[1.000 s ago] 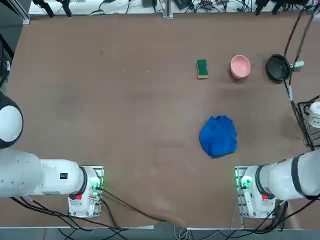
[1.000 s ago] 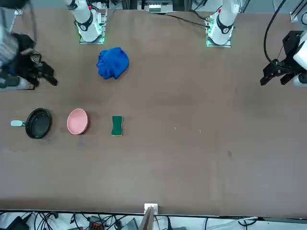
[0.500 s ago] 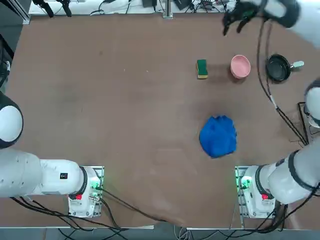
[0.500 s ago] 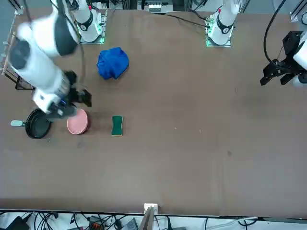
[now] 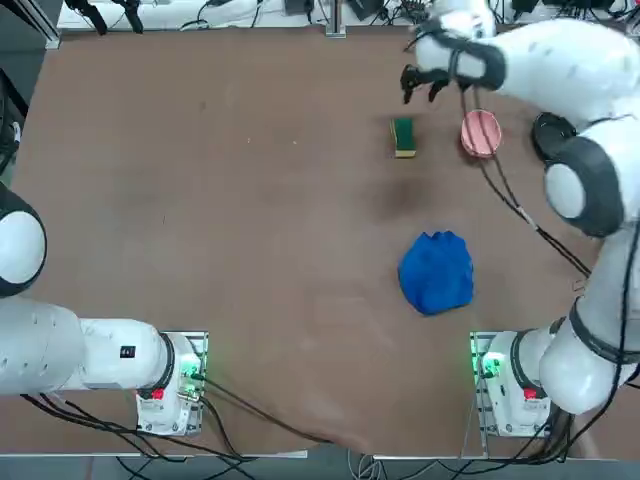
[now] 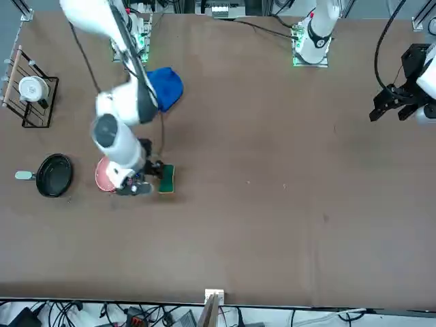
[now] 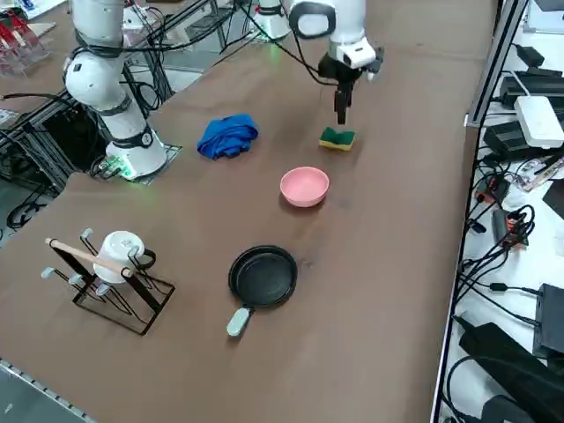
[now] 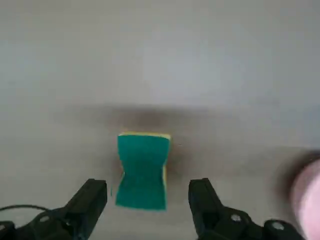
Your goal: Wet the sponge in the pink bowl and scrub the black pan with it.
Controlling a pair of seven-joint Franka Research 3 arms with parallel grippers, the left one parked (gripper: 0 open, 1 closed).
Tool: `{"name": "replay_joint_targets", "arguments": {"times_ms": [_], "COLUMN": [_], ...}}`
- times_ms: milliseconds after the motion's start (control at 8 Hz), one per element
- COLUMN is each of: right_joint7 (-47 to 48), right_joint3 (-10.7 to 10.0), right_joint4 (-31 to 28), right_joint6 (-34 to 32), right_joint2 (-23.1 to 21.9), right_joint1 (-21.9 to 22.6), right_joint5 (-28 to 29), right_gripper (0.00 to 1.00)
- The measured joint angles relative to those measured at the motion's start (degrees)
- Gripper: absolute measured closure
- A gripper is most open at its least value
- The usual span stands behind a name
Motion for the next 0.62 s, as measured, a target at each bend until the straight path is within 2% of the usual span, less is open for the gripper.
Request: {"name": "replay_joint_targets", "arguments": {"times_ms": [250,625], "right_joint7": [1.4,1.6], "right_joint3": [0.0,-0.3], "right_joint4": [0.0,0.0], "right_joint6": [2.8,3.2], "right_joint2": [4.0,7.0], "right_joint1": [1.6,2.1], "right_joint5": [0.0,0.0], "right_gripper": [0.00,0.00]}}
